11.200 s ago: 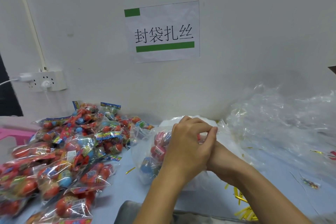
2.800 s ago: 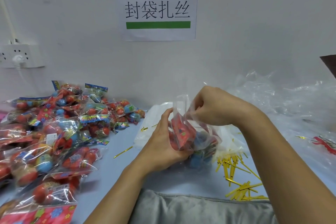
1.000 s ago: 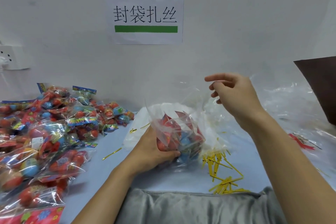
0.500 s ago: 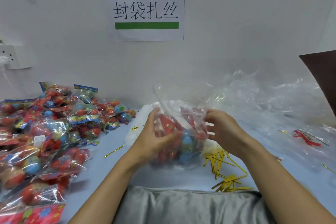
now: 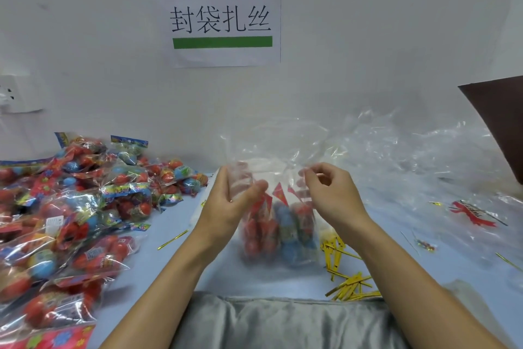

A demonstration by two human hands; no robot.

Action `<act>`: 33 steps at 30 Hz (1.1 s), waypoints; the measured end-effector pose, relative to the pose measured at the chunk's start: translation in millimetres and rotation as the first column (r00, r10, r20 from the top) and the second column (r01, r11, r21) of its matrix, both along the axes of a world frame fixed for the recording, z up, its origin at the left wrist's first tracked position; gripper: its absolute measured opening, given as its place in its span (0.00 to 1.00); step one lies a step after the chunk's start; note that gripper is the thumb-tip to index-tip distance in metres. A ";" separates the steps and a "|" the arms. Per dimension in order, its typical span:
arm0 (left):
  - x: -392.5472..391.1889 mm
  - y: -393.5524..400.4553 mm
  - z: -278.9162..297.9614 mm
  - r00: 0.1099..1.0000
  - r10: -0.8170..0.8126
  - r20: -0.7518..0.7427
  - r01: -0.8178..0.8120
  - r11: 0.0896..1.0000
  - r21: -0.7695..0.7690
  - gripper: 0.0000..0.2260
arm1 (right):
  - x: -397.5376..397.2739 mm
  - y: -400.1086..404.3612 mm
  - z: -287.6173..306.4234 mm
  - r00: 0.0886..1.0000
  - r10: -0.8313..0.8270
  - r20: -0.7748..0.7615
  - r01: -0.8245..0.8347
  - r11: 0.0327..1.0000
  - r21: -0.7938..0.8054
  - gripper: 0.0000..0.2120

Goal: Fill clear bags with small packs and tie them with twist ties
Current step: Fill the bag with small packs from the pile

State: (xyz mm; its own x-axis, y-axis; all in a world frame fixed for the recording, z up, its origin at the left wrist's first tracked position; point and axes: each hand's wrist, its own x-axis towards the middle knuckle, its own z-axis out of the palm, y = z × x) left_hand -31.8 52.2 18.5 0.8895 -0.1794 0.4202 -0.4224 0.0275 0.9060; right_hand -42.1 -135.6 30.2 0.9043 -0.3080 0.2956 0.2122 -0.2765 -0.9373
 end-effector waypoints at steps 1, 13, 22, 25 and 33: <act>-0.8 -1.7 0.0 1.000 0.030 0.009 -0.030 0.999 -0.011 0.21 | -0.3 0.6 -0.1 1.000 0.015 0.002 -0.015 1.000 0.018 0.08; 4.4 3.5 2.5 0.899 0.438 0.011 -0.434 0.893 -0.119 0.22 | -9.8 -51.6 16.3 0.981 0.010 -0.196 -0.045 0.984 -0.172 0.06; -14.6 -0.4 19.9 0.858 0.457 0.235 -0.446 0.889 -0.101 0.31 | -15.5 -70.5 12.7 0.773 -0.174 -0.609 -0.333 0.706 -0.625 0.08; -22.4 -7.5 39.4 0.769 0.529 0.359 -0.507 0.846 -0.162 0.26 | -15.1 -71.6 10.1 0.772 -0.208 -0.601 -0.333 0.674 -0.660 0.09; -4.1 -23.3 79.3 0.770 0.629 0.104 -0.631 0.776 -0.027 0.11 | -8.9 -32.7 0.8 0.956 0.157 -0.247 -0.257 0.852 -0.455 0.15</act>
